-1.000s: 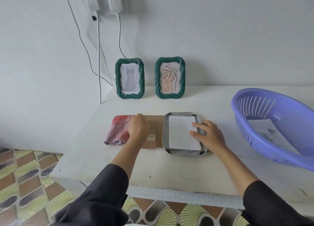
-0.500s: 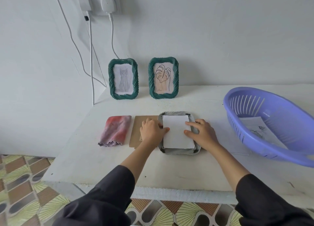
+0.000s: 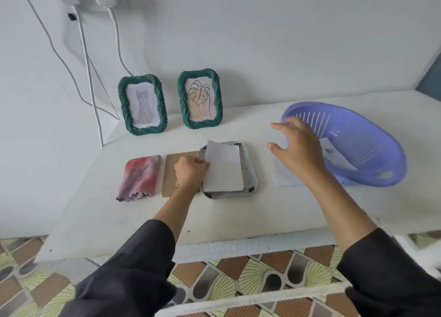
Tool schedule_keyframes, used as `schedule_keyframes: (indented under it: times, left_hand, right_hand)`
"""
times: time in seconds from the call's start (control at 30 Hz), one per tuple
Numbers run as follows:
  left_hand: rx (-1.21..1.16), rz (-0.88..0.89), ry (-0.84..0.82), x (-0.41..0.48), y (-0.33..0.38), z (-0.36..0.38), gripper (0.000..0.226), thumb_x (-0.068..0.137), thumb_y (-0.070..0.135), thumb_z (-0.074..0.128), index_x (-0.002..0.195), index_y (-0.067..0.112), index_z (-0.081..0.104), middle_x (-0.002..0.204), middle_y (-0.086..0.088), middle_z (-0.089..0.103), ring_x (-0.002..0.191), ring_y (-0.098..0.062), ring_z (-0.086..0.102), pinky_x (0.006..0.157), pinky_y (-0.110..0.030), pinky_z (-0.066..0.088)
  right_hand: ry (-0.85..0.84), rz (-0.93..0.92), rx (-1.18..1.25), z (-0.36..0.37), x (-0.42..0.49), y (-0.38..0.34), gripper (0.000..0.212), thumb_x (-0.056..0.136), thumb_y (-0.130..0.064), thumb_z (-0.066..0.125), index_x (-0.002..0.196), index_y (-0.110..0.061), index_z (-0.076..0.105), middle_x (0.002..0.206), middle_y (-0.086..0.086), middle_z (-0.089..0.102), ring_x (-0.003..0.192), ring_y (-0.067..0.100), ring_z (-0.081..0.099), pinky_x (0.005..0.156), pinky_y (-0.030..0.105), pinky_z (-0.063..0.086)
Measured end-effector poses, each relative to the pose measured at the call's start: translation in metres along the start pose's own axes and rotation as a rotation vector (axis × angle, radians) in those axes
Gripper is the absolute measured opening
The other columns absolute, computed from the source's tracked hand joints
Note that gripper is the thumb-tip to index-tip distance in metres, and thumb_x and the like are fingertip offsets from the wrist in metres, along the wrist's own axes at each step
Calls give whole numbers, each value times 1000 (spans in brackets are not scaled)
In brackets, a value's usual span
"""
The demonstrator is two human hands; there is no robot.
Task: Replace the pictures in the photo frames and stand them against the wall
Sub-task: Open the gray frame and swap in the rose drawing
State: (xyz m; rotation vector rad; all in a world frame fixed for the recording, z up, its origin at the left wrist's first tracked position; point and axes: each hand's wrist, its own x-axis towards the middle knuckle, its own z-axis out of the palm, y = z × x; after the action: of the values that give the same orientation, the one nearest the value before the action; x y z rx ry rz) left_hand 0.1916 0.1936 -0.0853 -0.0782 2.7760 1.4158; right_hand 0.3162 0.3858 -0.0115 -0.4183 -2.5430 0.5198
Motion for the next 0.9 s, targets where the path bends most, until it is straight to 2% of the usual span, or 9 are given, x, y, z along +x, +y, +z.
schedule_keyframes:
  times: [0.1, 0.2, 0.27, 0.43, 0.57, 0.63, 0.73, 0.8, 0.9]
  left_hand:
    - [-156, -22, 22, -8, 16, -6, 19, 84, 18, 62, 96, 5, 70, 102, -10, 69, 97, -27, 61, 81, -29, 48]
    - [-310, -20, 6, -18, 43, -10, 16, 87, 15, 57, 94, 4, 67, 90, -13, 67, 85, -28, 59, 75, -31, 49]
    - [-406, -42, -66, -28, 61, -6, 13, 86, 8, 55, 77, 6, 63, 71, -8, 60, 76, -25, 55, 70, -31, 50]
    - [-399, -74, -215, -52, 81, 37, 38, 81, -4, 53, 48, 16, 52, 62, -6, 51, 70, -23, 50, 75, -38, 51]
    - [-339, -128, -265, -61, 87, 83, 36, 77, -8, 52, 48, 14, 52, 28, 6, 48, 52, -19, 48, 78, -41, 53]
    - [-297, -133, -255, -65, 91, 99, 34, 75, -7, 51, 49, 14, 54, 25, 9, 47, 50, -17, 51, 75, -37, 55]
    - [-256, -137, -227, -66, 95, 116, 21, 76, -3, 51, 67, 6, 67, 51, -1, 61, 62, -22, 59, 68, -28, 53]
    - [-221, -128, -190, -67, 96, 124, 17, 77, -1, 52, 77, 4, 68, 75, -11, 62, 73, -22, 58, 66, -24, 44]
    - [-157, -55, -151, -74, 100, 128, 12, 80, 3, 54, 88, 3, 64, 96, -15, 64, 91, -28, 60, 72, -25, 42]
  right_hand:
    - [-199, 147, -211, -24, -2, 27, 53, 81, -27, 67, 131, -19, 51, 128, 9, 54, 118, 30, 49, 95, 38, 41]
    - [-356, 216, -99, -32, -4, 43, 54, 82, -19, 64, 133, -22, 48, 127, 8, 59, 113, 29, 56, 88, 34, 43]
    - [-355, 190, -45, -37, -3, 46, 53, 82, -17, 65, 132, -22, 49, 126, 7, 60, 112, 26, 57, 87, 31, 43]
    - [-315, 161, 54, -54, 13, 59, 49, 78, -19, 70, 126, -22, 56, 105, 11, 64, 103, 27, 61, 80, 29, 42]
    - [-339, 120, 141, -65, 24, 69, 46, 77, -17, 72, 121, -21, 59, 99, 28, 64, 95, 37, 61, 85, 40, 49]
    - [-363, 88, 158, -67, 27, 73, 46, 76, -17, 72, 121, -20, 59, 94, 31, 63, 87, 38, 61, 82, 41, 49]
    - [-393, 48, 168, -64, 31, 77, 47, 76, -19, 72, 121, -20, 59, 75, 23, 58, 70, 26, 54, 69, 32, 42]
    - [-394, 37, 188, -60, 33, 79, 48, 75, -20, 72, 121, -21, 59, 73, 14, 60, 72, 23, 55, 70, 31, 42]
    - [-389, 10, 193, -49, 30, 79, 51, 74, -23, 74, 123, -21, 58, 68, -8, 50, 76, 14, 54, 70, 26, 40]
